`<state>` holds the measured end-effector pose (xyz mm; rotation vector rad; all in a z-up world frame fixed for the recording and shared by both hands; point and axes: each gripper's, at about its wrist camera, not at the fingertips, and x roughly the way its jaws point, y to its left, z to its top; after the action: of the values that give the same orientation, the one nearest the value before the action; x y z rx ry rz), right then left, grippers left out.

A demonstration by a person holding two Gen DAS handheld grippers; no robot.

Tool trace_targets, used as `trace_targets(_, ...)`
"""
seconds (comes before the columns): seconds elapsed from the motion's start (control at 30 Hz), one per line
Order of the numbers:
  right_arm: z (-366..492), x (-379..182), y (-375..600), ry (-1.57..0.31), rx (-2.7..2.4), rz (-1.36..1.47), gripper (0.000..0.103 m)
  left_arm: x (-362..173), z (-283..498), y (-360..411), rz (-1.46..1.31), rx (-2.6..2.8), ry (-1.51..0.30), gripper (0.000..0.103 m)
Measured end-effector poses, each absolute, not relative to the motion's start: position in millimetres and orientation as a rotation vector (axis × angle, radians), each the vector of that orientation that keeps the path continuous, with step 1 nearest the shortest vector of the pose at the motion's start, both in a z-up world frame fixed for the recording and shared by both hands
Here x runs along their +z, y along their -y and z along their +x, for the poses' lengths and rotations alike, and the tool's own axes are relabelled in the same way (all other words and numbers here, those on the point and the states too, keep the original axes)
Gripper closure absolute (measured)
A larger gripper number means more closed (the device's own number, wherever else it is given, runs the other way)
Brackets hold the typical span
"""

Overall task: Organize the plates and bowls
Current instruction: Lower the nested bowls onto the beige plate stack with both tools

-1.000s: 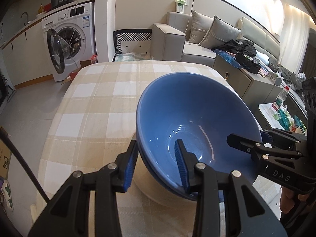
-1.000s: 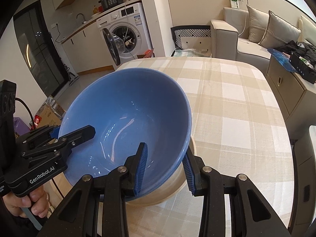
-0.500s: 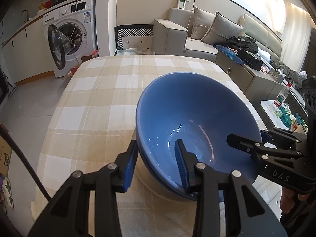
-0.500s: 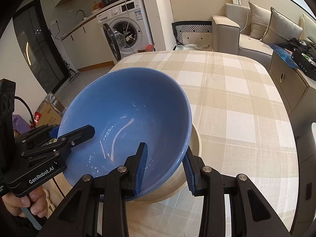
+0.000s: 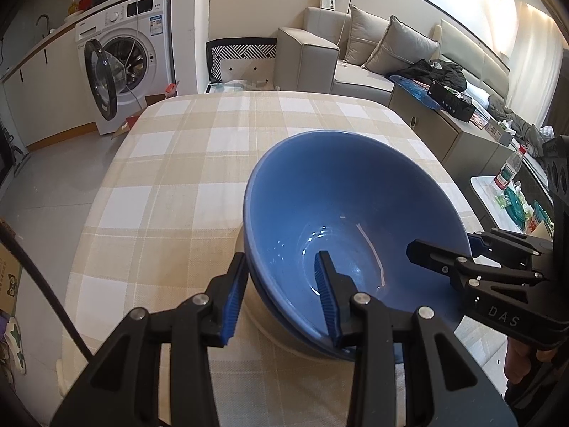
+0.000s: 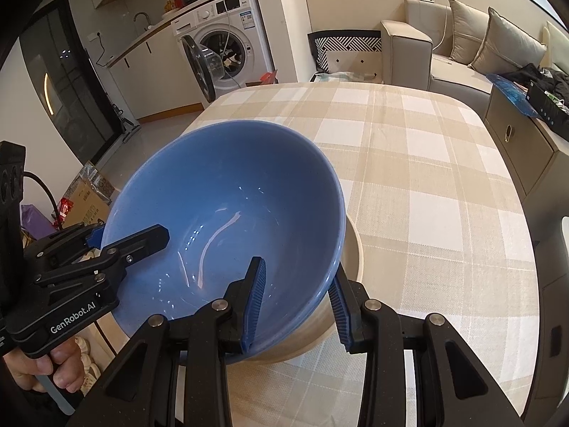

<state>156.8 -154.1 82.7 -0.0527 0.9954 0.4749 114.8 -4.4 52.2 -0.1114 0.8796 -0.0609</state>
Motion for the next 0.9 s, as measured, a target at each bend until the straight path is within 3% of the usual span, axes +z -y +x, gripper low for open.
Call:
trace_targets(0.57,166.7,77.8,159.2,-1.031,0.482,-0.030,0.067,53.7,118.7,5.3,-0.118,-0.082,-0.902,0.061)
trace_targets(0.83,170.2,77.4,159.4,-1.027,0.491,-0.022,0.065,54.1,119.3,6.3,-0.125,-0.108,-0.897,0.051)
trace_targets(0.9,169.9,77.3,159.6,-1.027,0.499,-0.017,0.058,54.7,119.1,6.2,-0.126,-0.111,-0.894,0.047)
